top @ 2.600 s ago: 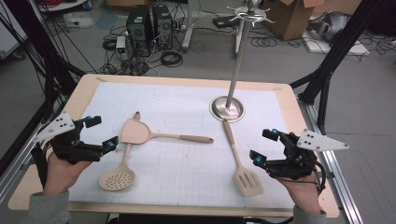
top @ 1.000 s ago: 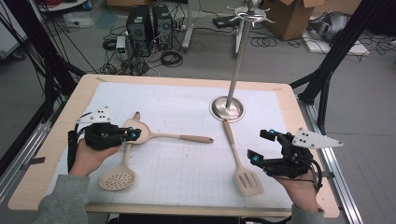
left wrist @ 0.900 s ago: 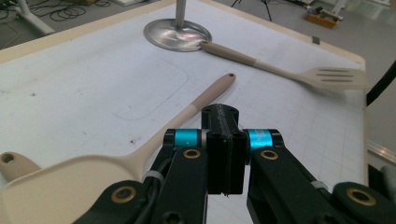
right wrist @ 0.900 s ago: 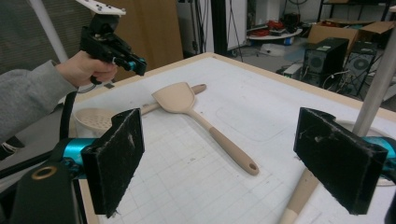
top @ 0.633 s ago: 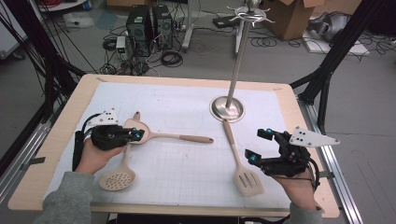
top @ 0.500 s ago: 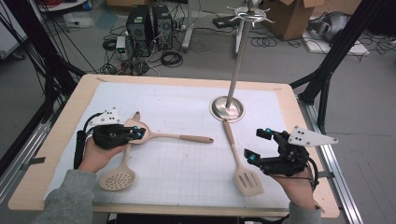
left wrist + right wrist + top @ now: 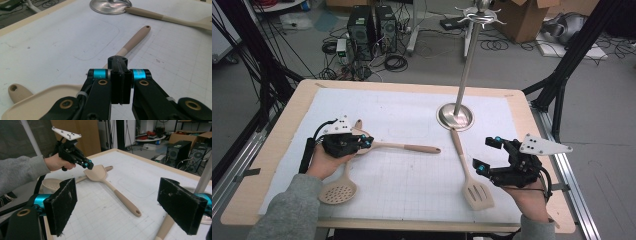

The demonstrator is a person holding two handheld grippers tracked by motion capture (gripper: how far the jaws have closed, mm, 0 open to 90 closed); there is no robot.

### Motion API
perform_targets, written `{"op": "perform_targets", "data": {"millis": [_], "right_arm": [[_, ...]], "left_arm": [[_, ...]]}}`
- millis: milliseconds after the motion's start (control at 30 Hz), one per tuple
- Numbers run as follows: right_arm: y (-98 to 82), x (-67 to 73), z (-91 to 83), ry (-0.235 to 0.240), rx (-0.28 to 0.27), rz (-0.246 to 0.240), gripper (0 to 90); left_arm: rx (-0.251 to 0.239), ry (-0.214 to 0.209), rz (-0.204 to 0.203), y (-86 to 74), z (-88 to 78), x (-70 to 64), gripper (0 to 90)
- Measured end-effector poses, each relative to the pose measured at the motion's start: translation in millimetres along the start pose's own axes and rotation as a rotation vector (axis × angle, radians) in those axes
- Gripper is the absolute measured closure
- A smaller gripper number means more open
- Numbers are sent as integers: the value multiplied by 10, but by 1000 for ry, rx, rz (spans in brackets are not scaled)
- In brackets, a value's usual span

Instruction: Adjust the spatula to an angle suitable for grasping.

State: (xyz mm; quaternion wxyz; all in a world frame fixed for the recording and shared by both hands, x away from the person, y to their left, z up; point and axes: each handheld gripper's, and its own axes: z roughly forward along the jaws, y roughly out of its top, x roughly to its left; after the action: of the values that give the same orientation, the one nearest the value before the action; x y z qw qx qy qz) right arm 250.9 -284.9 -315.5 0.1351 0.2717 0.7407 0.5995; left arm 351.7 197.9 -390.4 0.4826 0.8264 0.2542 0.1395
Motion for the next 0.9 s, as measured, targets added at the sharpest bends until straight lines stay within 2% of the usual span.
{"op": "perform_targets", "data": {"millis": [200,300,467,567,733,900], "right_arm": [[-4,-16,1,5,0,0,148],[-4,-19,-6,4,-1,3,149],[-1,-20,-23,2,-2,11,148],[3,-24,-31,5,-8,9,149],[2,-34,-47,4,-11,12,149],[5,-38,-63,6,-17,13,149]], "left_arm": [[-4,17,34,-54,100,92,896],[0,17,27,-66,149,106,897],[-19,19,5,-25,212,97,897],[2,25,17,-1,248,92,897],[18,40,-10,28,327,109,897],[59,54,5,29,458,72,897]]}}
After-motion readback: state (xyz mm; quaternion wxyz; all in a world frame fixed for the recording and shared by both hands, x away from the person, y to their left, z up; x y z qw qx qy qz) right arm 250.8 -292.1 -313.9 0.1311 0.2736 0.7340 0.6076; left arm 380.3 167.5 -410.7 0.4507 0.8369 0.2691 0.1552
